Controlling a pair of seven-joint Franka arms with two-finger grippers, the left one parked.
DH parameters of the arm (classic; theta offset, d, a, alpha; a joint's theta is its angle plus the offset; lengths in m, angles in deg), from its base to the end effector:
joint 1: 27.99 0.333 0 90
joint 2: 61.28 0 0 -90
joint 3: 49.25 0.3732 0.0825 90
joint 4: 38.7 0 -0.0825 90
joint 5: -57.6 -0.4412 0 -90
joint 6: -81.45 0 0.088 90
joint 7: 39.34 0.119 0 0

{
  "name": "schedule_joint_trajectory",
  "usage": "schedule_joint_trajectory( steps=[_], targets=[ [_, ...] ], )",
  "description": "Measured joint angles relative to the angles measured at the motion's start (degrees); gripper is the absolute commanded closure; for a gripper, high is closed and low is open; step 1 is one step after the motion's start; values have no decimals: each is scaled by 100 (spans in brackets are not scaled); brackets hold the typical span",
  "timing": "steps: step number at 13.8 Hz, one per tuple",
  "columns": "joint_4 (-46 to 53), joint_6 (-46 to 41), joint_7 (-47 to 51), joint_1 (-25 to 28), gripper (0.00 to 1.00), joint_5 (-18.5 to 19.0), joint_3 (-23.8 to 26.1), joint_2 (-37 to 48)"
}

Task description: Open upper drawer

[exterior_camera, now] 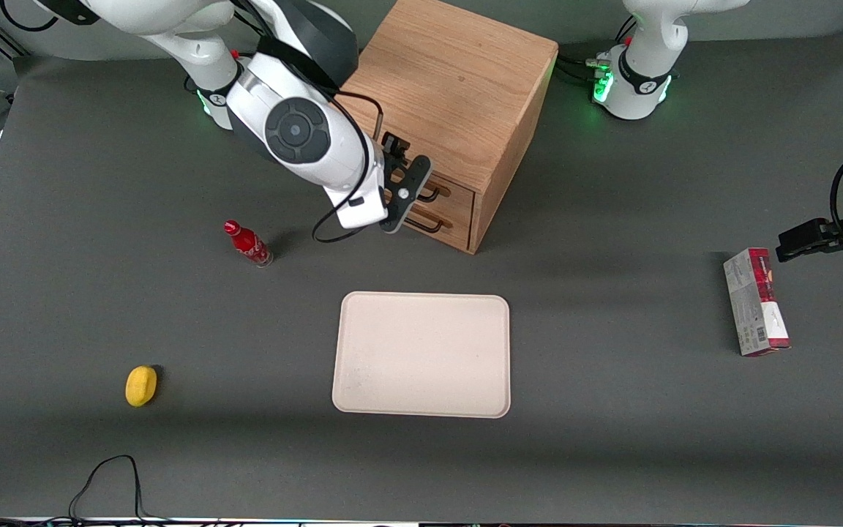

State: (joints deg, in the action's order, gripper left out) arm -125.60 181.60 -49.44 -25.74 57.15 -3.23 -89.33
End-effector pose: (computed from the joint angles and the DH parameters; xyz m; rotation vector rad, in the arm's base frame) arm 0.5487 0.4769 0.4658 -2.4948 -1.3242 0.3165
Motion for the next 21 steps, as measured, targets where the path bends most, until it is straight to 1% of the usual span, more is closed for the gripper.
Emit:
schedule_joint_trajectory(
  steps=[6,8,10,12,14,17,21],
  targets=[
    [-364,378,-473,-3,0,234,-51,-18],
    [-527,583,-502,-3,0,338,-62,-19],
    [-610,672,-554,-3,0,526,-70,-30],
    [-575,697,-778,0,0,593,-145,-36],
    [-403,748,-1279,-10,0,647,-484,-35],
    [-34,762,-2046,-81,0,651,-1139,-80],
    [584,769,-2276,-128,0,652,-1641,-376]
  ],
)
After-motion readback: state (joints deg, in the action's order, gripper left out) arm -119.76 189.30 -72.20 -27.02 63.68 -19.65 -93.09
